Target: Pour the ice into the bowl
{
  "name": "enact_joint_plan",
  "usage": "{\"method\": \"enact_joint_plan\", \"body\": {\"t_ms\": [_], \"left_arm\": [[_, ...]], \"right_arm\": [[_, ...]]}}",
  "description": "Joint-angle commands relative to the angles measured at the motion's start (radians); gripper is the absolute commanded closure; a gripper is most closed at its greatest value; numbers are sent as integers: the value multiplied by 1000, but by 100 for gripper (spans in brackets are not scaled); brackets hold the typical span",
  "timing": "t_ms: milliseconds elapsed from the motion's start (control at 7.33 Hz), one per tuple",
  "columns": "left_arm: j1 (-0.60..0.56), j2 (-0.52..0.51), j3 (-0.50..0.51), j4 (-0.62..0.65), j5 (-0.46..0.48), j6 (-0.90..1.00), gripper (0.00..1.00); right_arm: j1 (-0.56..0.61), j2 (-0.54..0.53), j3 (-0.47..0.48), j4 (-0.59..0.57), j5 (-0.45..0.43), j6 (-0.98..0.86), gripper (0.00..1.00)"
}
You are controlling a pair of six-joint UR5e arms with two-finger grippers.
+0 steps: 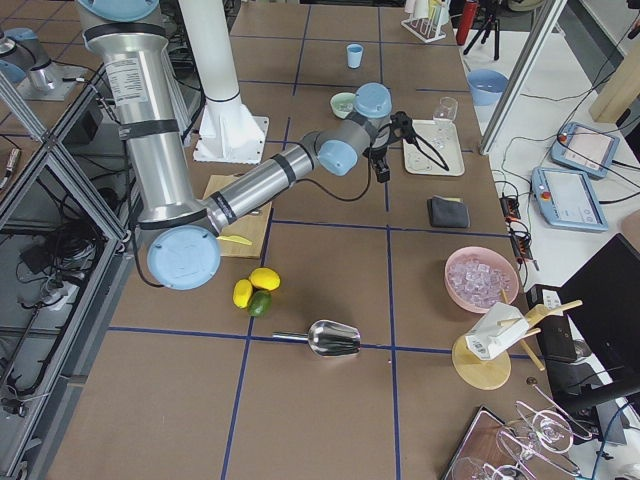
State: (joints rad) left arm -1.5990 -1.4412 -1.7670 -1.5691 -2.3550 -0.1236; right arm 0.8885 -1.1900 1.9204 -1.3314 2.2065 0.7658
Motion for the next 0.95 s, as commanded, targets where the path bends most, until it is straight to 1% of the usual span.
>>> {"method": "enact_joint_plan", "body": {"t_ms": [0, 136, 273, 409, 545, 682, 818], "left_arm": [[2, -4, -2, -15, 3, 68, 0], [2, -5, 12, -11, 5, 242, 0], [2, -4, 6, -6, 3, 263, 0], [2, -4, 6, -6, 3, 263, 0], [2, -4, 3, -6, 3, 263, 0], [2, -4, 3, -8, 3, 263, 0], [4, -4, 1, -8, 3, 263, 0]], "right_arm": [[-220, 227, -18, -200, -243, 180, 0], [-279, 295, -67, -206, -289, 243, 0], [-316, 370, -136, -207, -301, 312, 0], [-368, 470, -237, -203, -364, 392, 1], [-414, 588, -396, -198, -434, 449, 2], [-436, 681, -543, -174, -462, 463, 5], [-448, 713, -657, -96, -462, 469, 12]]}}
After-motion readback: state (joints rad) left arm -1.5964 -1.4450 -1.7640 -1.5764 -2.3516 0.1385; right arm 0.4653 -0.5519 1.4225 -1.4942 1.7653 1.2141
